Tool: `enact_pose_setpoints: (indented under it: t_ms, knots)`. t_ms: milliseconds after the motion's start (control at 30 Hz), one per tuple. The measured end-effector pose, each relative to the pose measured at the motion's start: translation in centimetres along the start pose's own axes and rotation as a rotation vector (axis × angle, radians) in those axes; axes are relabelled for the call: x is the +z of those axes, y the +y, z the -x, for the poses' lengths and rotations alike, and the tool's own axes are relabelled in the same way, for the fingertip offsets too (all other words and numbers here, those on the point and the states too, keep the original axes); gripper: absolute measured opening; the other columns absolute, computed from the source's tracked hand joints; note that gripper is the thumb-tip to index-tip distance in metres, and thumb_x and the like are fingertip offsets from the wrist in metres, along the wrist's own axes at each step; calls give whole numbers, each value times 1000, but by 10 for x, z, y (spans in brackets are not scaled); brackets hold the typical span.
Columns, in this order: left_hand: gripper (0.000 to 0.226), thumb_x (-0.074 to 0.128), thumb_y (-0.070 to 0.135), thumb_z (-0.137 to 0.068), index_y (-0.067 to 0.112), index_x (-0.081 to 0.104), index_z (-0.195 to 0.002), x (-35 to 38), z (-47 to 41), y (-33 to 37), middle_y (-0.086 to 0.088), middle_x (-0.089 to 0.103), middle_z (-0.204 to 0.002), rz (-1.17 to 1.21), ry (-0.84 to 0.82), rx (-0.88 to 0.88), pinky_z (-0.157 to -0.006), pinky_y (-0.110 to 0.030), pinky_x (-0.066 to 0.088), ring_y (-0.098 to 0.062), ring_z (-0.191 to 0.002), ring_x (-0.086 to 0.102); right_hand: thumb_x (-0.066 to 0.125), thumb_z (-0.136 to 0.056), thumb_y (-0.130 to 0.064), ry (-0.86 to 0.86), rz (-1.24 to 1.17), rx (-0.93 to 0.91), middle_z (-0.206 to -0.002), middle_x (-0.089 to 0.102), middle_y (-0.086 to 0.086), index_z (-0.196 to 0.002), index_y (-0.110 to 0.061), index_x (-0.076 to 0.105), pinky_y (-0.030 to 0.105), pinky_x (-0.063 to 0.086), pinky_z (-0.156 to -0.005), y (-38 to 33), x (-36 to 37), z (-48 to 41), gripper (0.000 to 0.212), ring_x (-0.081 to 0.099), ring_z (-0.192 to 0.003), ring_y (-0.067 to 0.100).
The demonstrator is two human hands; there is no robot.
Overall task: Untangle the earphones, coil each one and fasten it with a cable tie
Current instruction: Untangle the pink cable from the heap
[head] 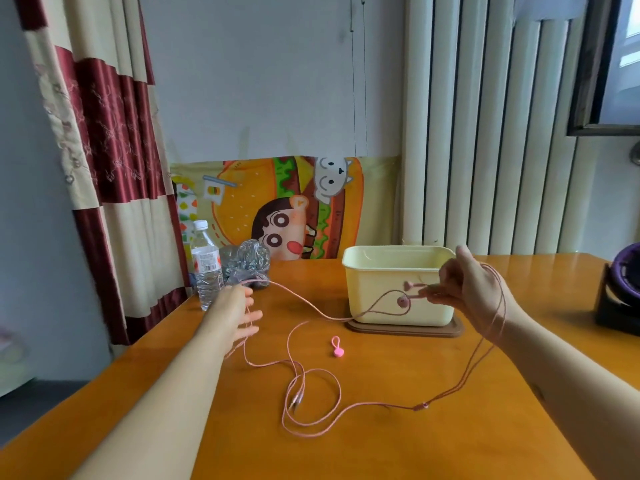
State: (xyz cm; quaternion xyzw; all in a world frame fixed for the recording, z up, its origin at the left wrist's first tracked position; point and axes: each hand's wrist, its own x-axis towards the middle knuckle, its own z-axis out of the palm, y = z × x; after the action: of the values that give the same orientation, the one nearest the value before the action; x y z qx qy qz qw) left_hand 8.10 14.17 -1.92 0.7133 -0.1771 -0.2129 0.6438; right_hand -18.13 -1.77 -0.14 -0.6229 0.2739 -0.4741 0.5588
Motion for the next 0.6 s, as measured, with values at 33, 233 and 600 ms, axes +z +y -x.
enact_pose_setpoints:
  t_ms: [33, 233, 600]
  knots:
    - [31, 36, 13, -101, 6, 46, -130, -2, 0, -4, -15, 51, -133, -143, -48, -17, -87, -47, 52, -28, -98, 61, 23, -103, -38, -42, 1, -1, -37, 50, 3, -65, -6, 43, 30, 53, -61, -2, 4, 2, 53, 66, -69, 33]
    - [44, 43, 18, -99, 7, 35, -141, -7, 13, -16, -13, 53, -130, -767, -328, -165, -68, -34, 60, -18, -78, 70, 20, -102, -42, -223, 17, 27, -45, 42, 6, -61, -8, 41, 29, 51, -61, -15, 30, 5, 57, 69, -74, 37]
    - [25, 60, 39, -90, 35, 57, -115, 34, 53, 12, 12, 61, -121, -718, -716, 455, -95, -21, 41, -3, -113, 54, 21, -101, -45, -416, -140, 36, -43, 27, 3, -62, -9, 44, 30, 56, -63, -26, 73, 14, 58, 69, -68, 29]
